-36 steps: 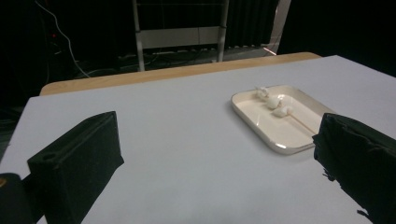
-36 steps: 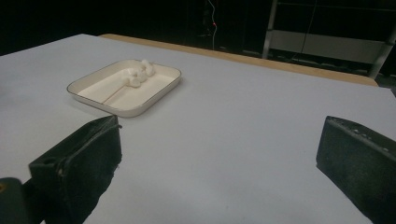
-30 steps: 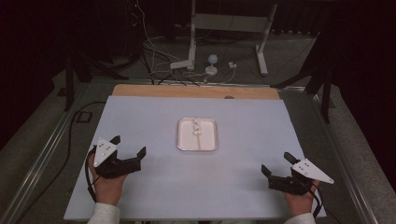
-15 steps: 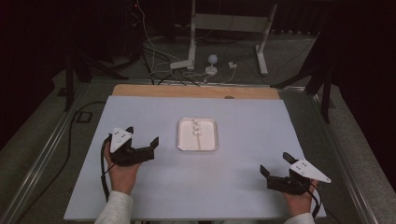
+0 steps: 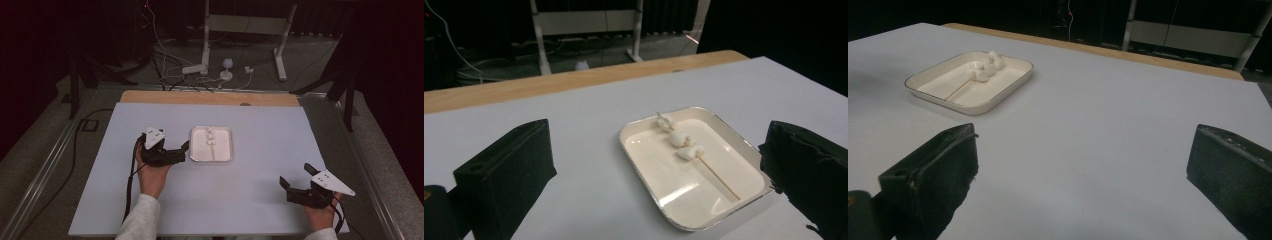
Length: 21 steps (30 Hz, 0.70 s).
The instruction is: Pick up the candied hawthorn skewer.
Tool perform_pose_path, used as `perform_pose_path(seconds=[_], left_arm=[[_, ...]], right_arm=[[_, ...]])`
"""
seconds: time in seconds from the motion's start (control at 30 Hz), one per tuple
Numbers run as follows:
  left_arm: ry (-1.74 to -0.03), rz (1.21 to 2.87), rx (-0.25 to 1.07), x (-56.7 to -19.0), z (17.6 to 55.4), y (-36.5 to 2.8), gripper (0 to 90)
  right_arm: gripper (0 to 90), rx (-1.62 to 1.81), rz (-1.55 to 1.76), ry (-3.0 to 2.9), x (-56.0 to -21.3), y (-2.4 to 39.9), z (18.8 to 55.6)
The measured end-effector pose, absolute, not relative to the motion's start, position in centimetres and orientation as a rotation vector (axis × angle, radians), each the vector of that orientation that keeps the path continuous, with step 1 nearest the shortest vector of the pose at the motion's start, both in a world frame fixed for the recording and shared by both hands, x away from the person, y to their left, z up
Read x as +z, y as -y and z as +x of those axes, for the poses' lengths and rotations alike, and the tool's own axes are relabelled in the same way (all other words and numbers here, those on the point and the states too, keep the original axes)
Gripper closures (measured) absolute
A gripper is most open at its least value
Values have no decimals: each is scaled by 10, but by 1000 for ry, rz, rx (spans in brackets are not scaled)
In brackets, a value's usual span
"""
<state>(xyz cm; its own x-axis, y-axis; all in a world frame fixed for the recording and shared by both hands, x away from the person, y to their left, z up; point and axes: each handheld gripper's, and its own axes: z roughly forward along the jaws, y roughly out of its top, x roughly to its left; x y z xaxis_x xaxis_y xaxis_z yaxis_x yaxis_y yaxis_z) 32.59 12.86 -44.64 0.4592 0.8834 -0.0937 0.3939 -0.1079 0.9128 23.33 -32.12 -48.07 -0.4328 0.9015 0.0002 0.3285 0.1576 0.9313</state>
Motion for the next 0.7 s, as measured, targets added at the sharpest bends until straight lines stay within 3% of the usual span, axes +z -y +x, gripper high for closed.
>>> perform_pose_path(seconds=[0.7], left_arm=[[-1122,1813,511,-478,358,-77,28]], right_arm=[[3,1239,1150,-1879,-482,319,235]])
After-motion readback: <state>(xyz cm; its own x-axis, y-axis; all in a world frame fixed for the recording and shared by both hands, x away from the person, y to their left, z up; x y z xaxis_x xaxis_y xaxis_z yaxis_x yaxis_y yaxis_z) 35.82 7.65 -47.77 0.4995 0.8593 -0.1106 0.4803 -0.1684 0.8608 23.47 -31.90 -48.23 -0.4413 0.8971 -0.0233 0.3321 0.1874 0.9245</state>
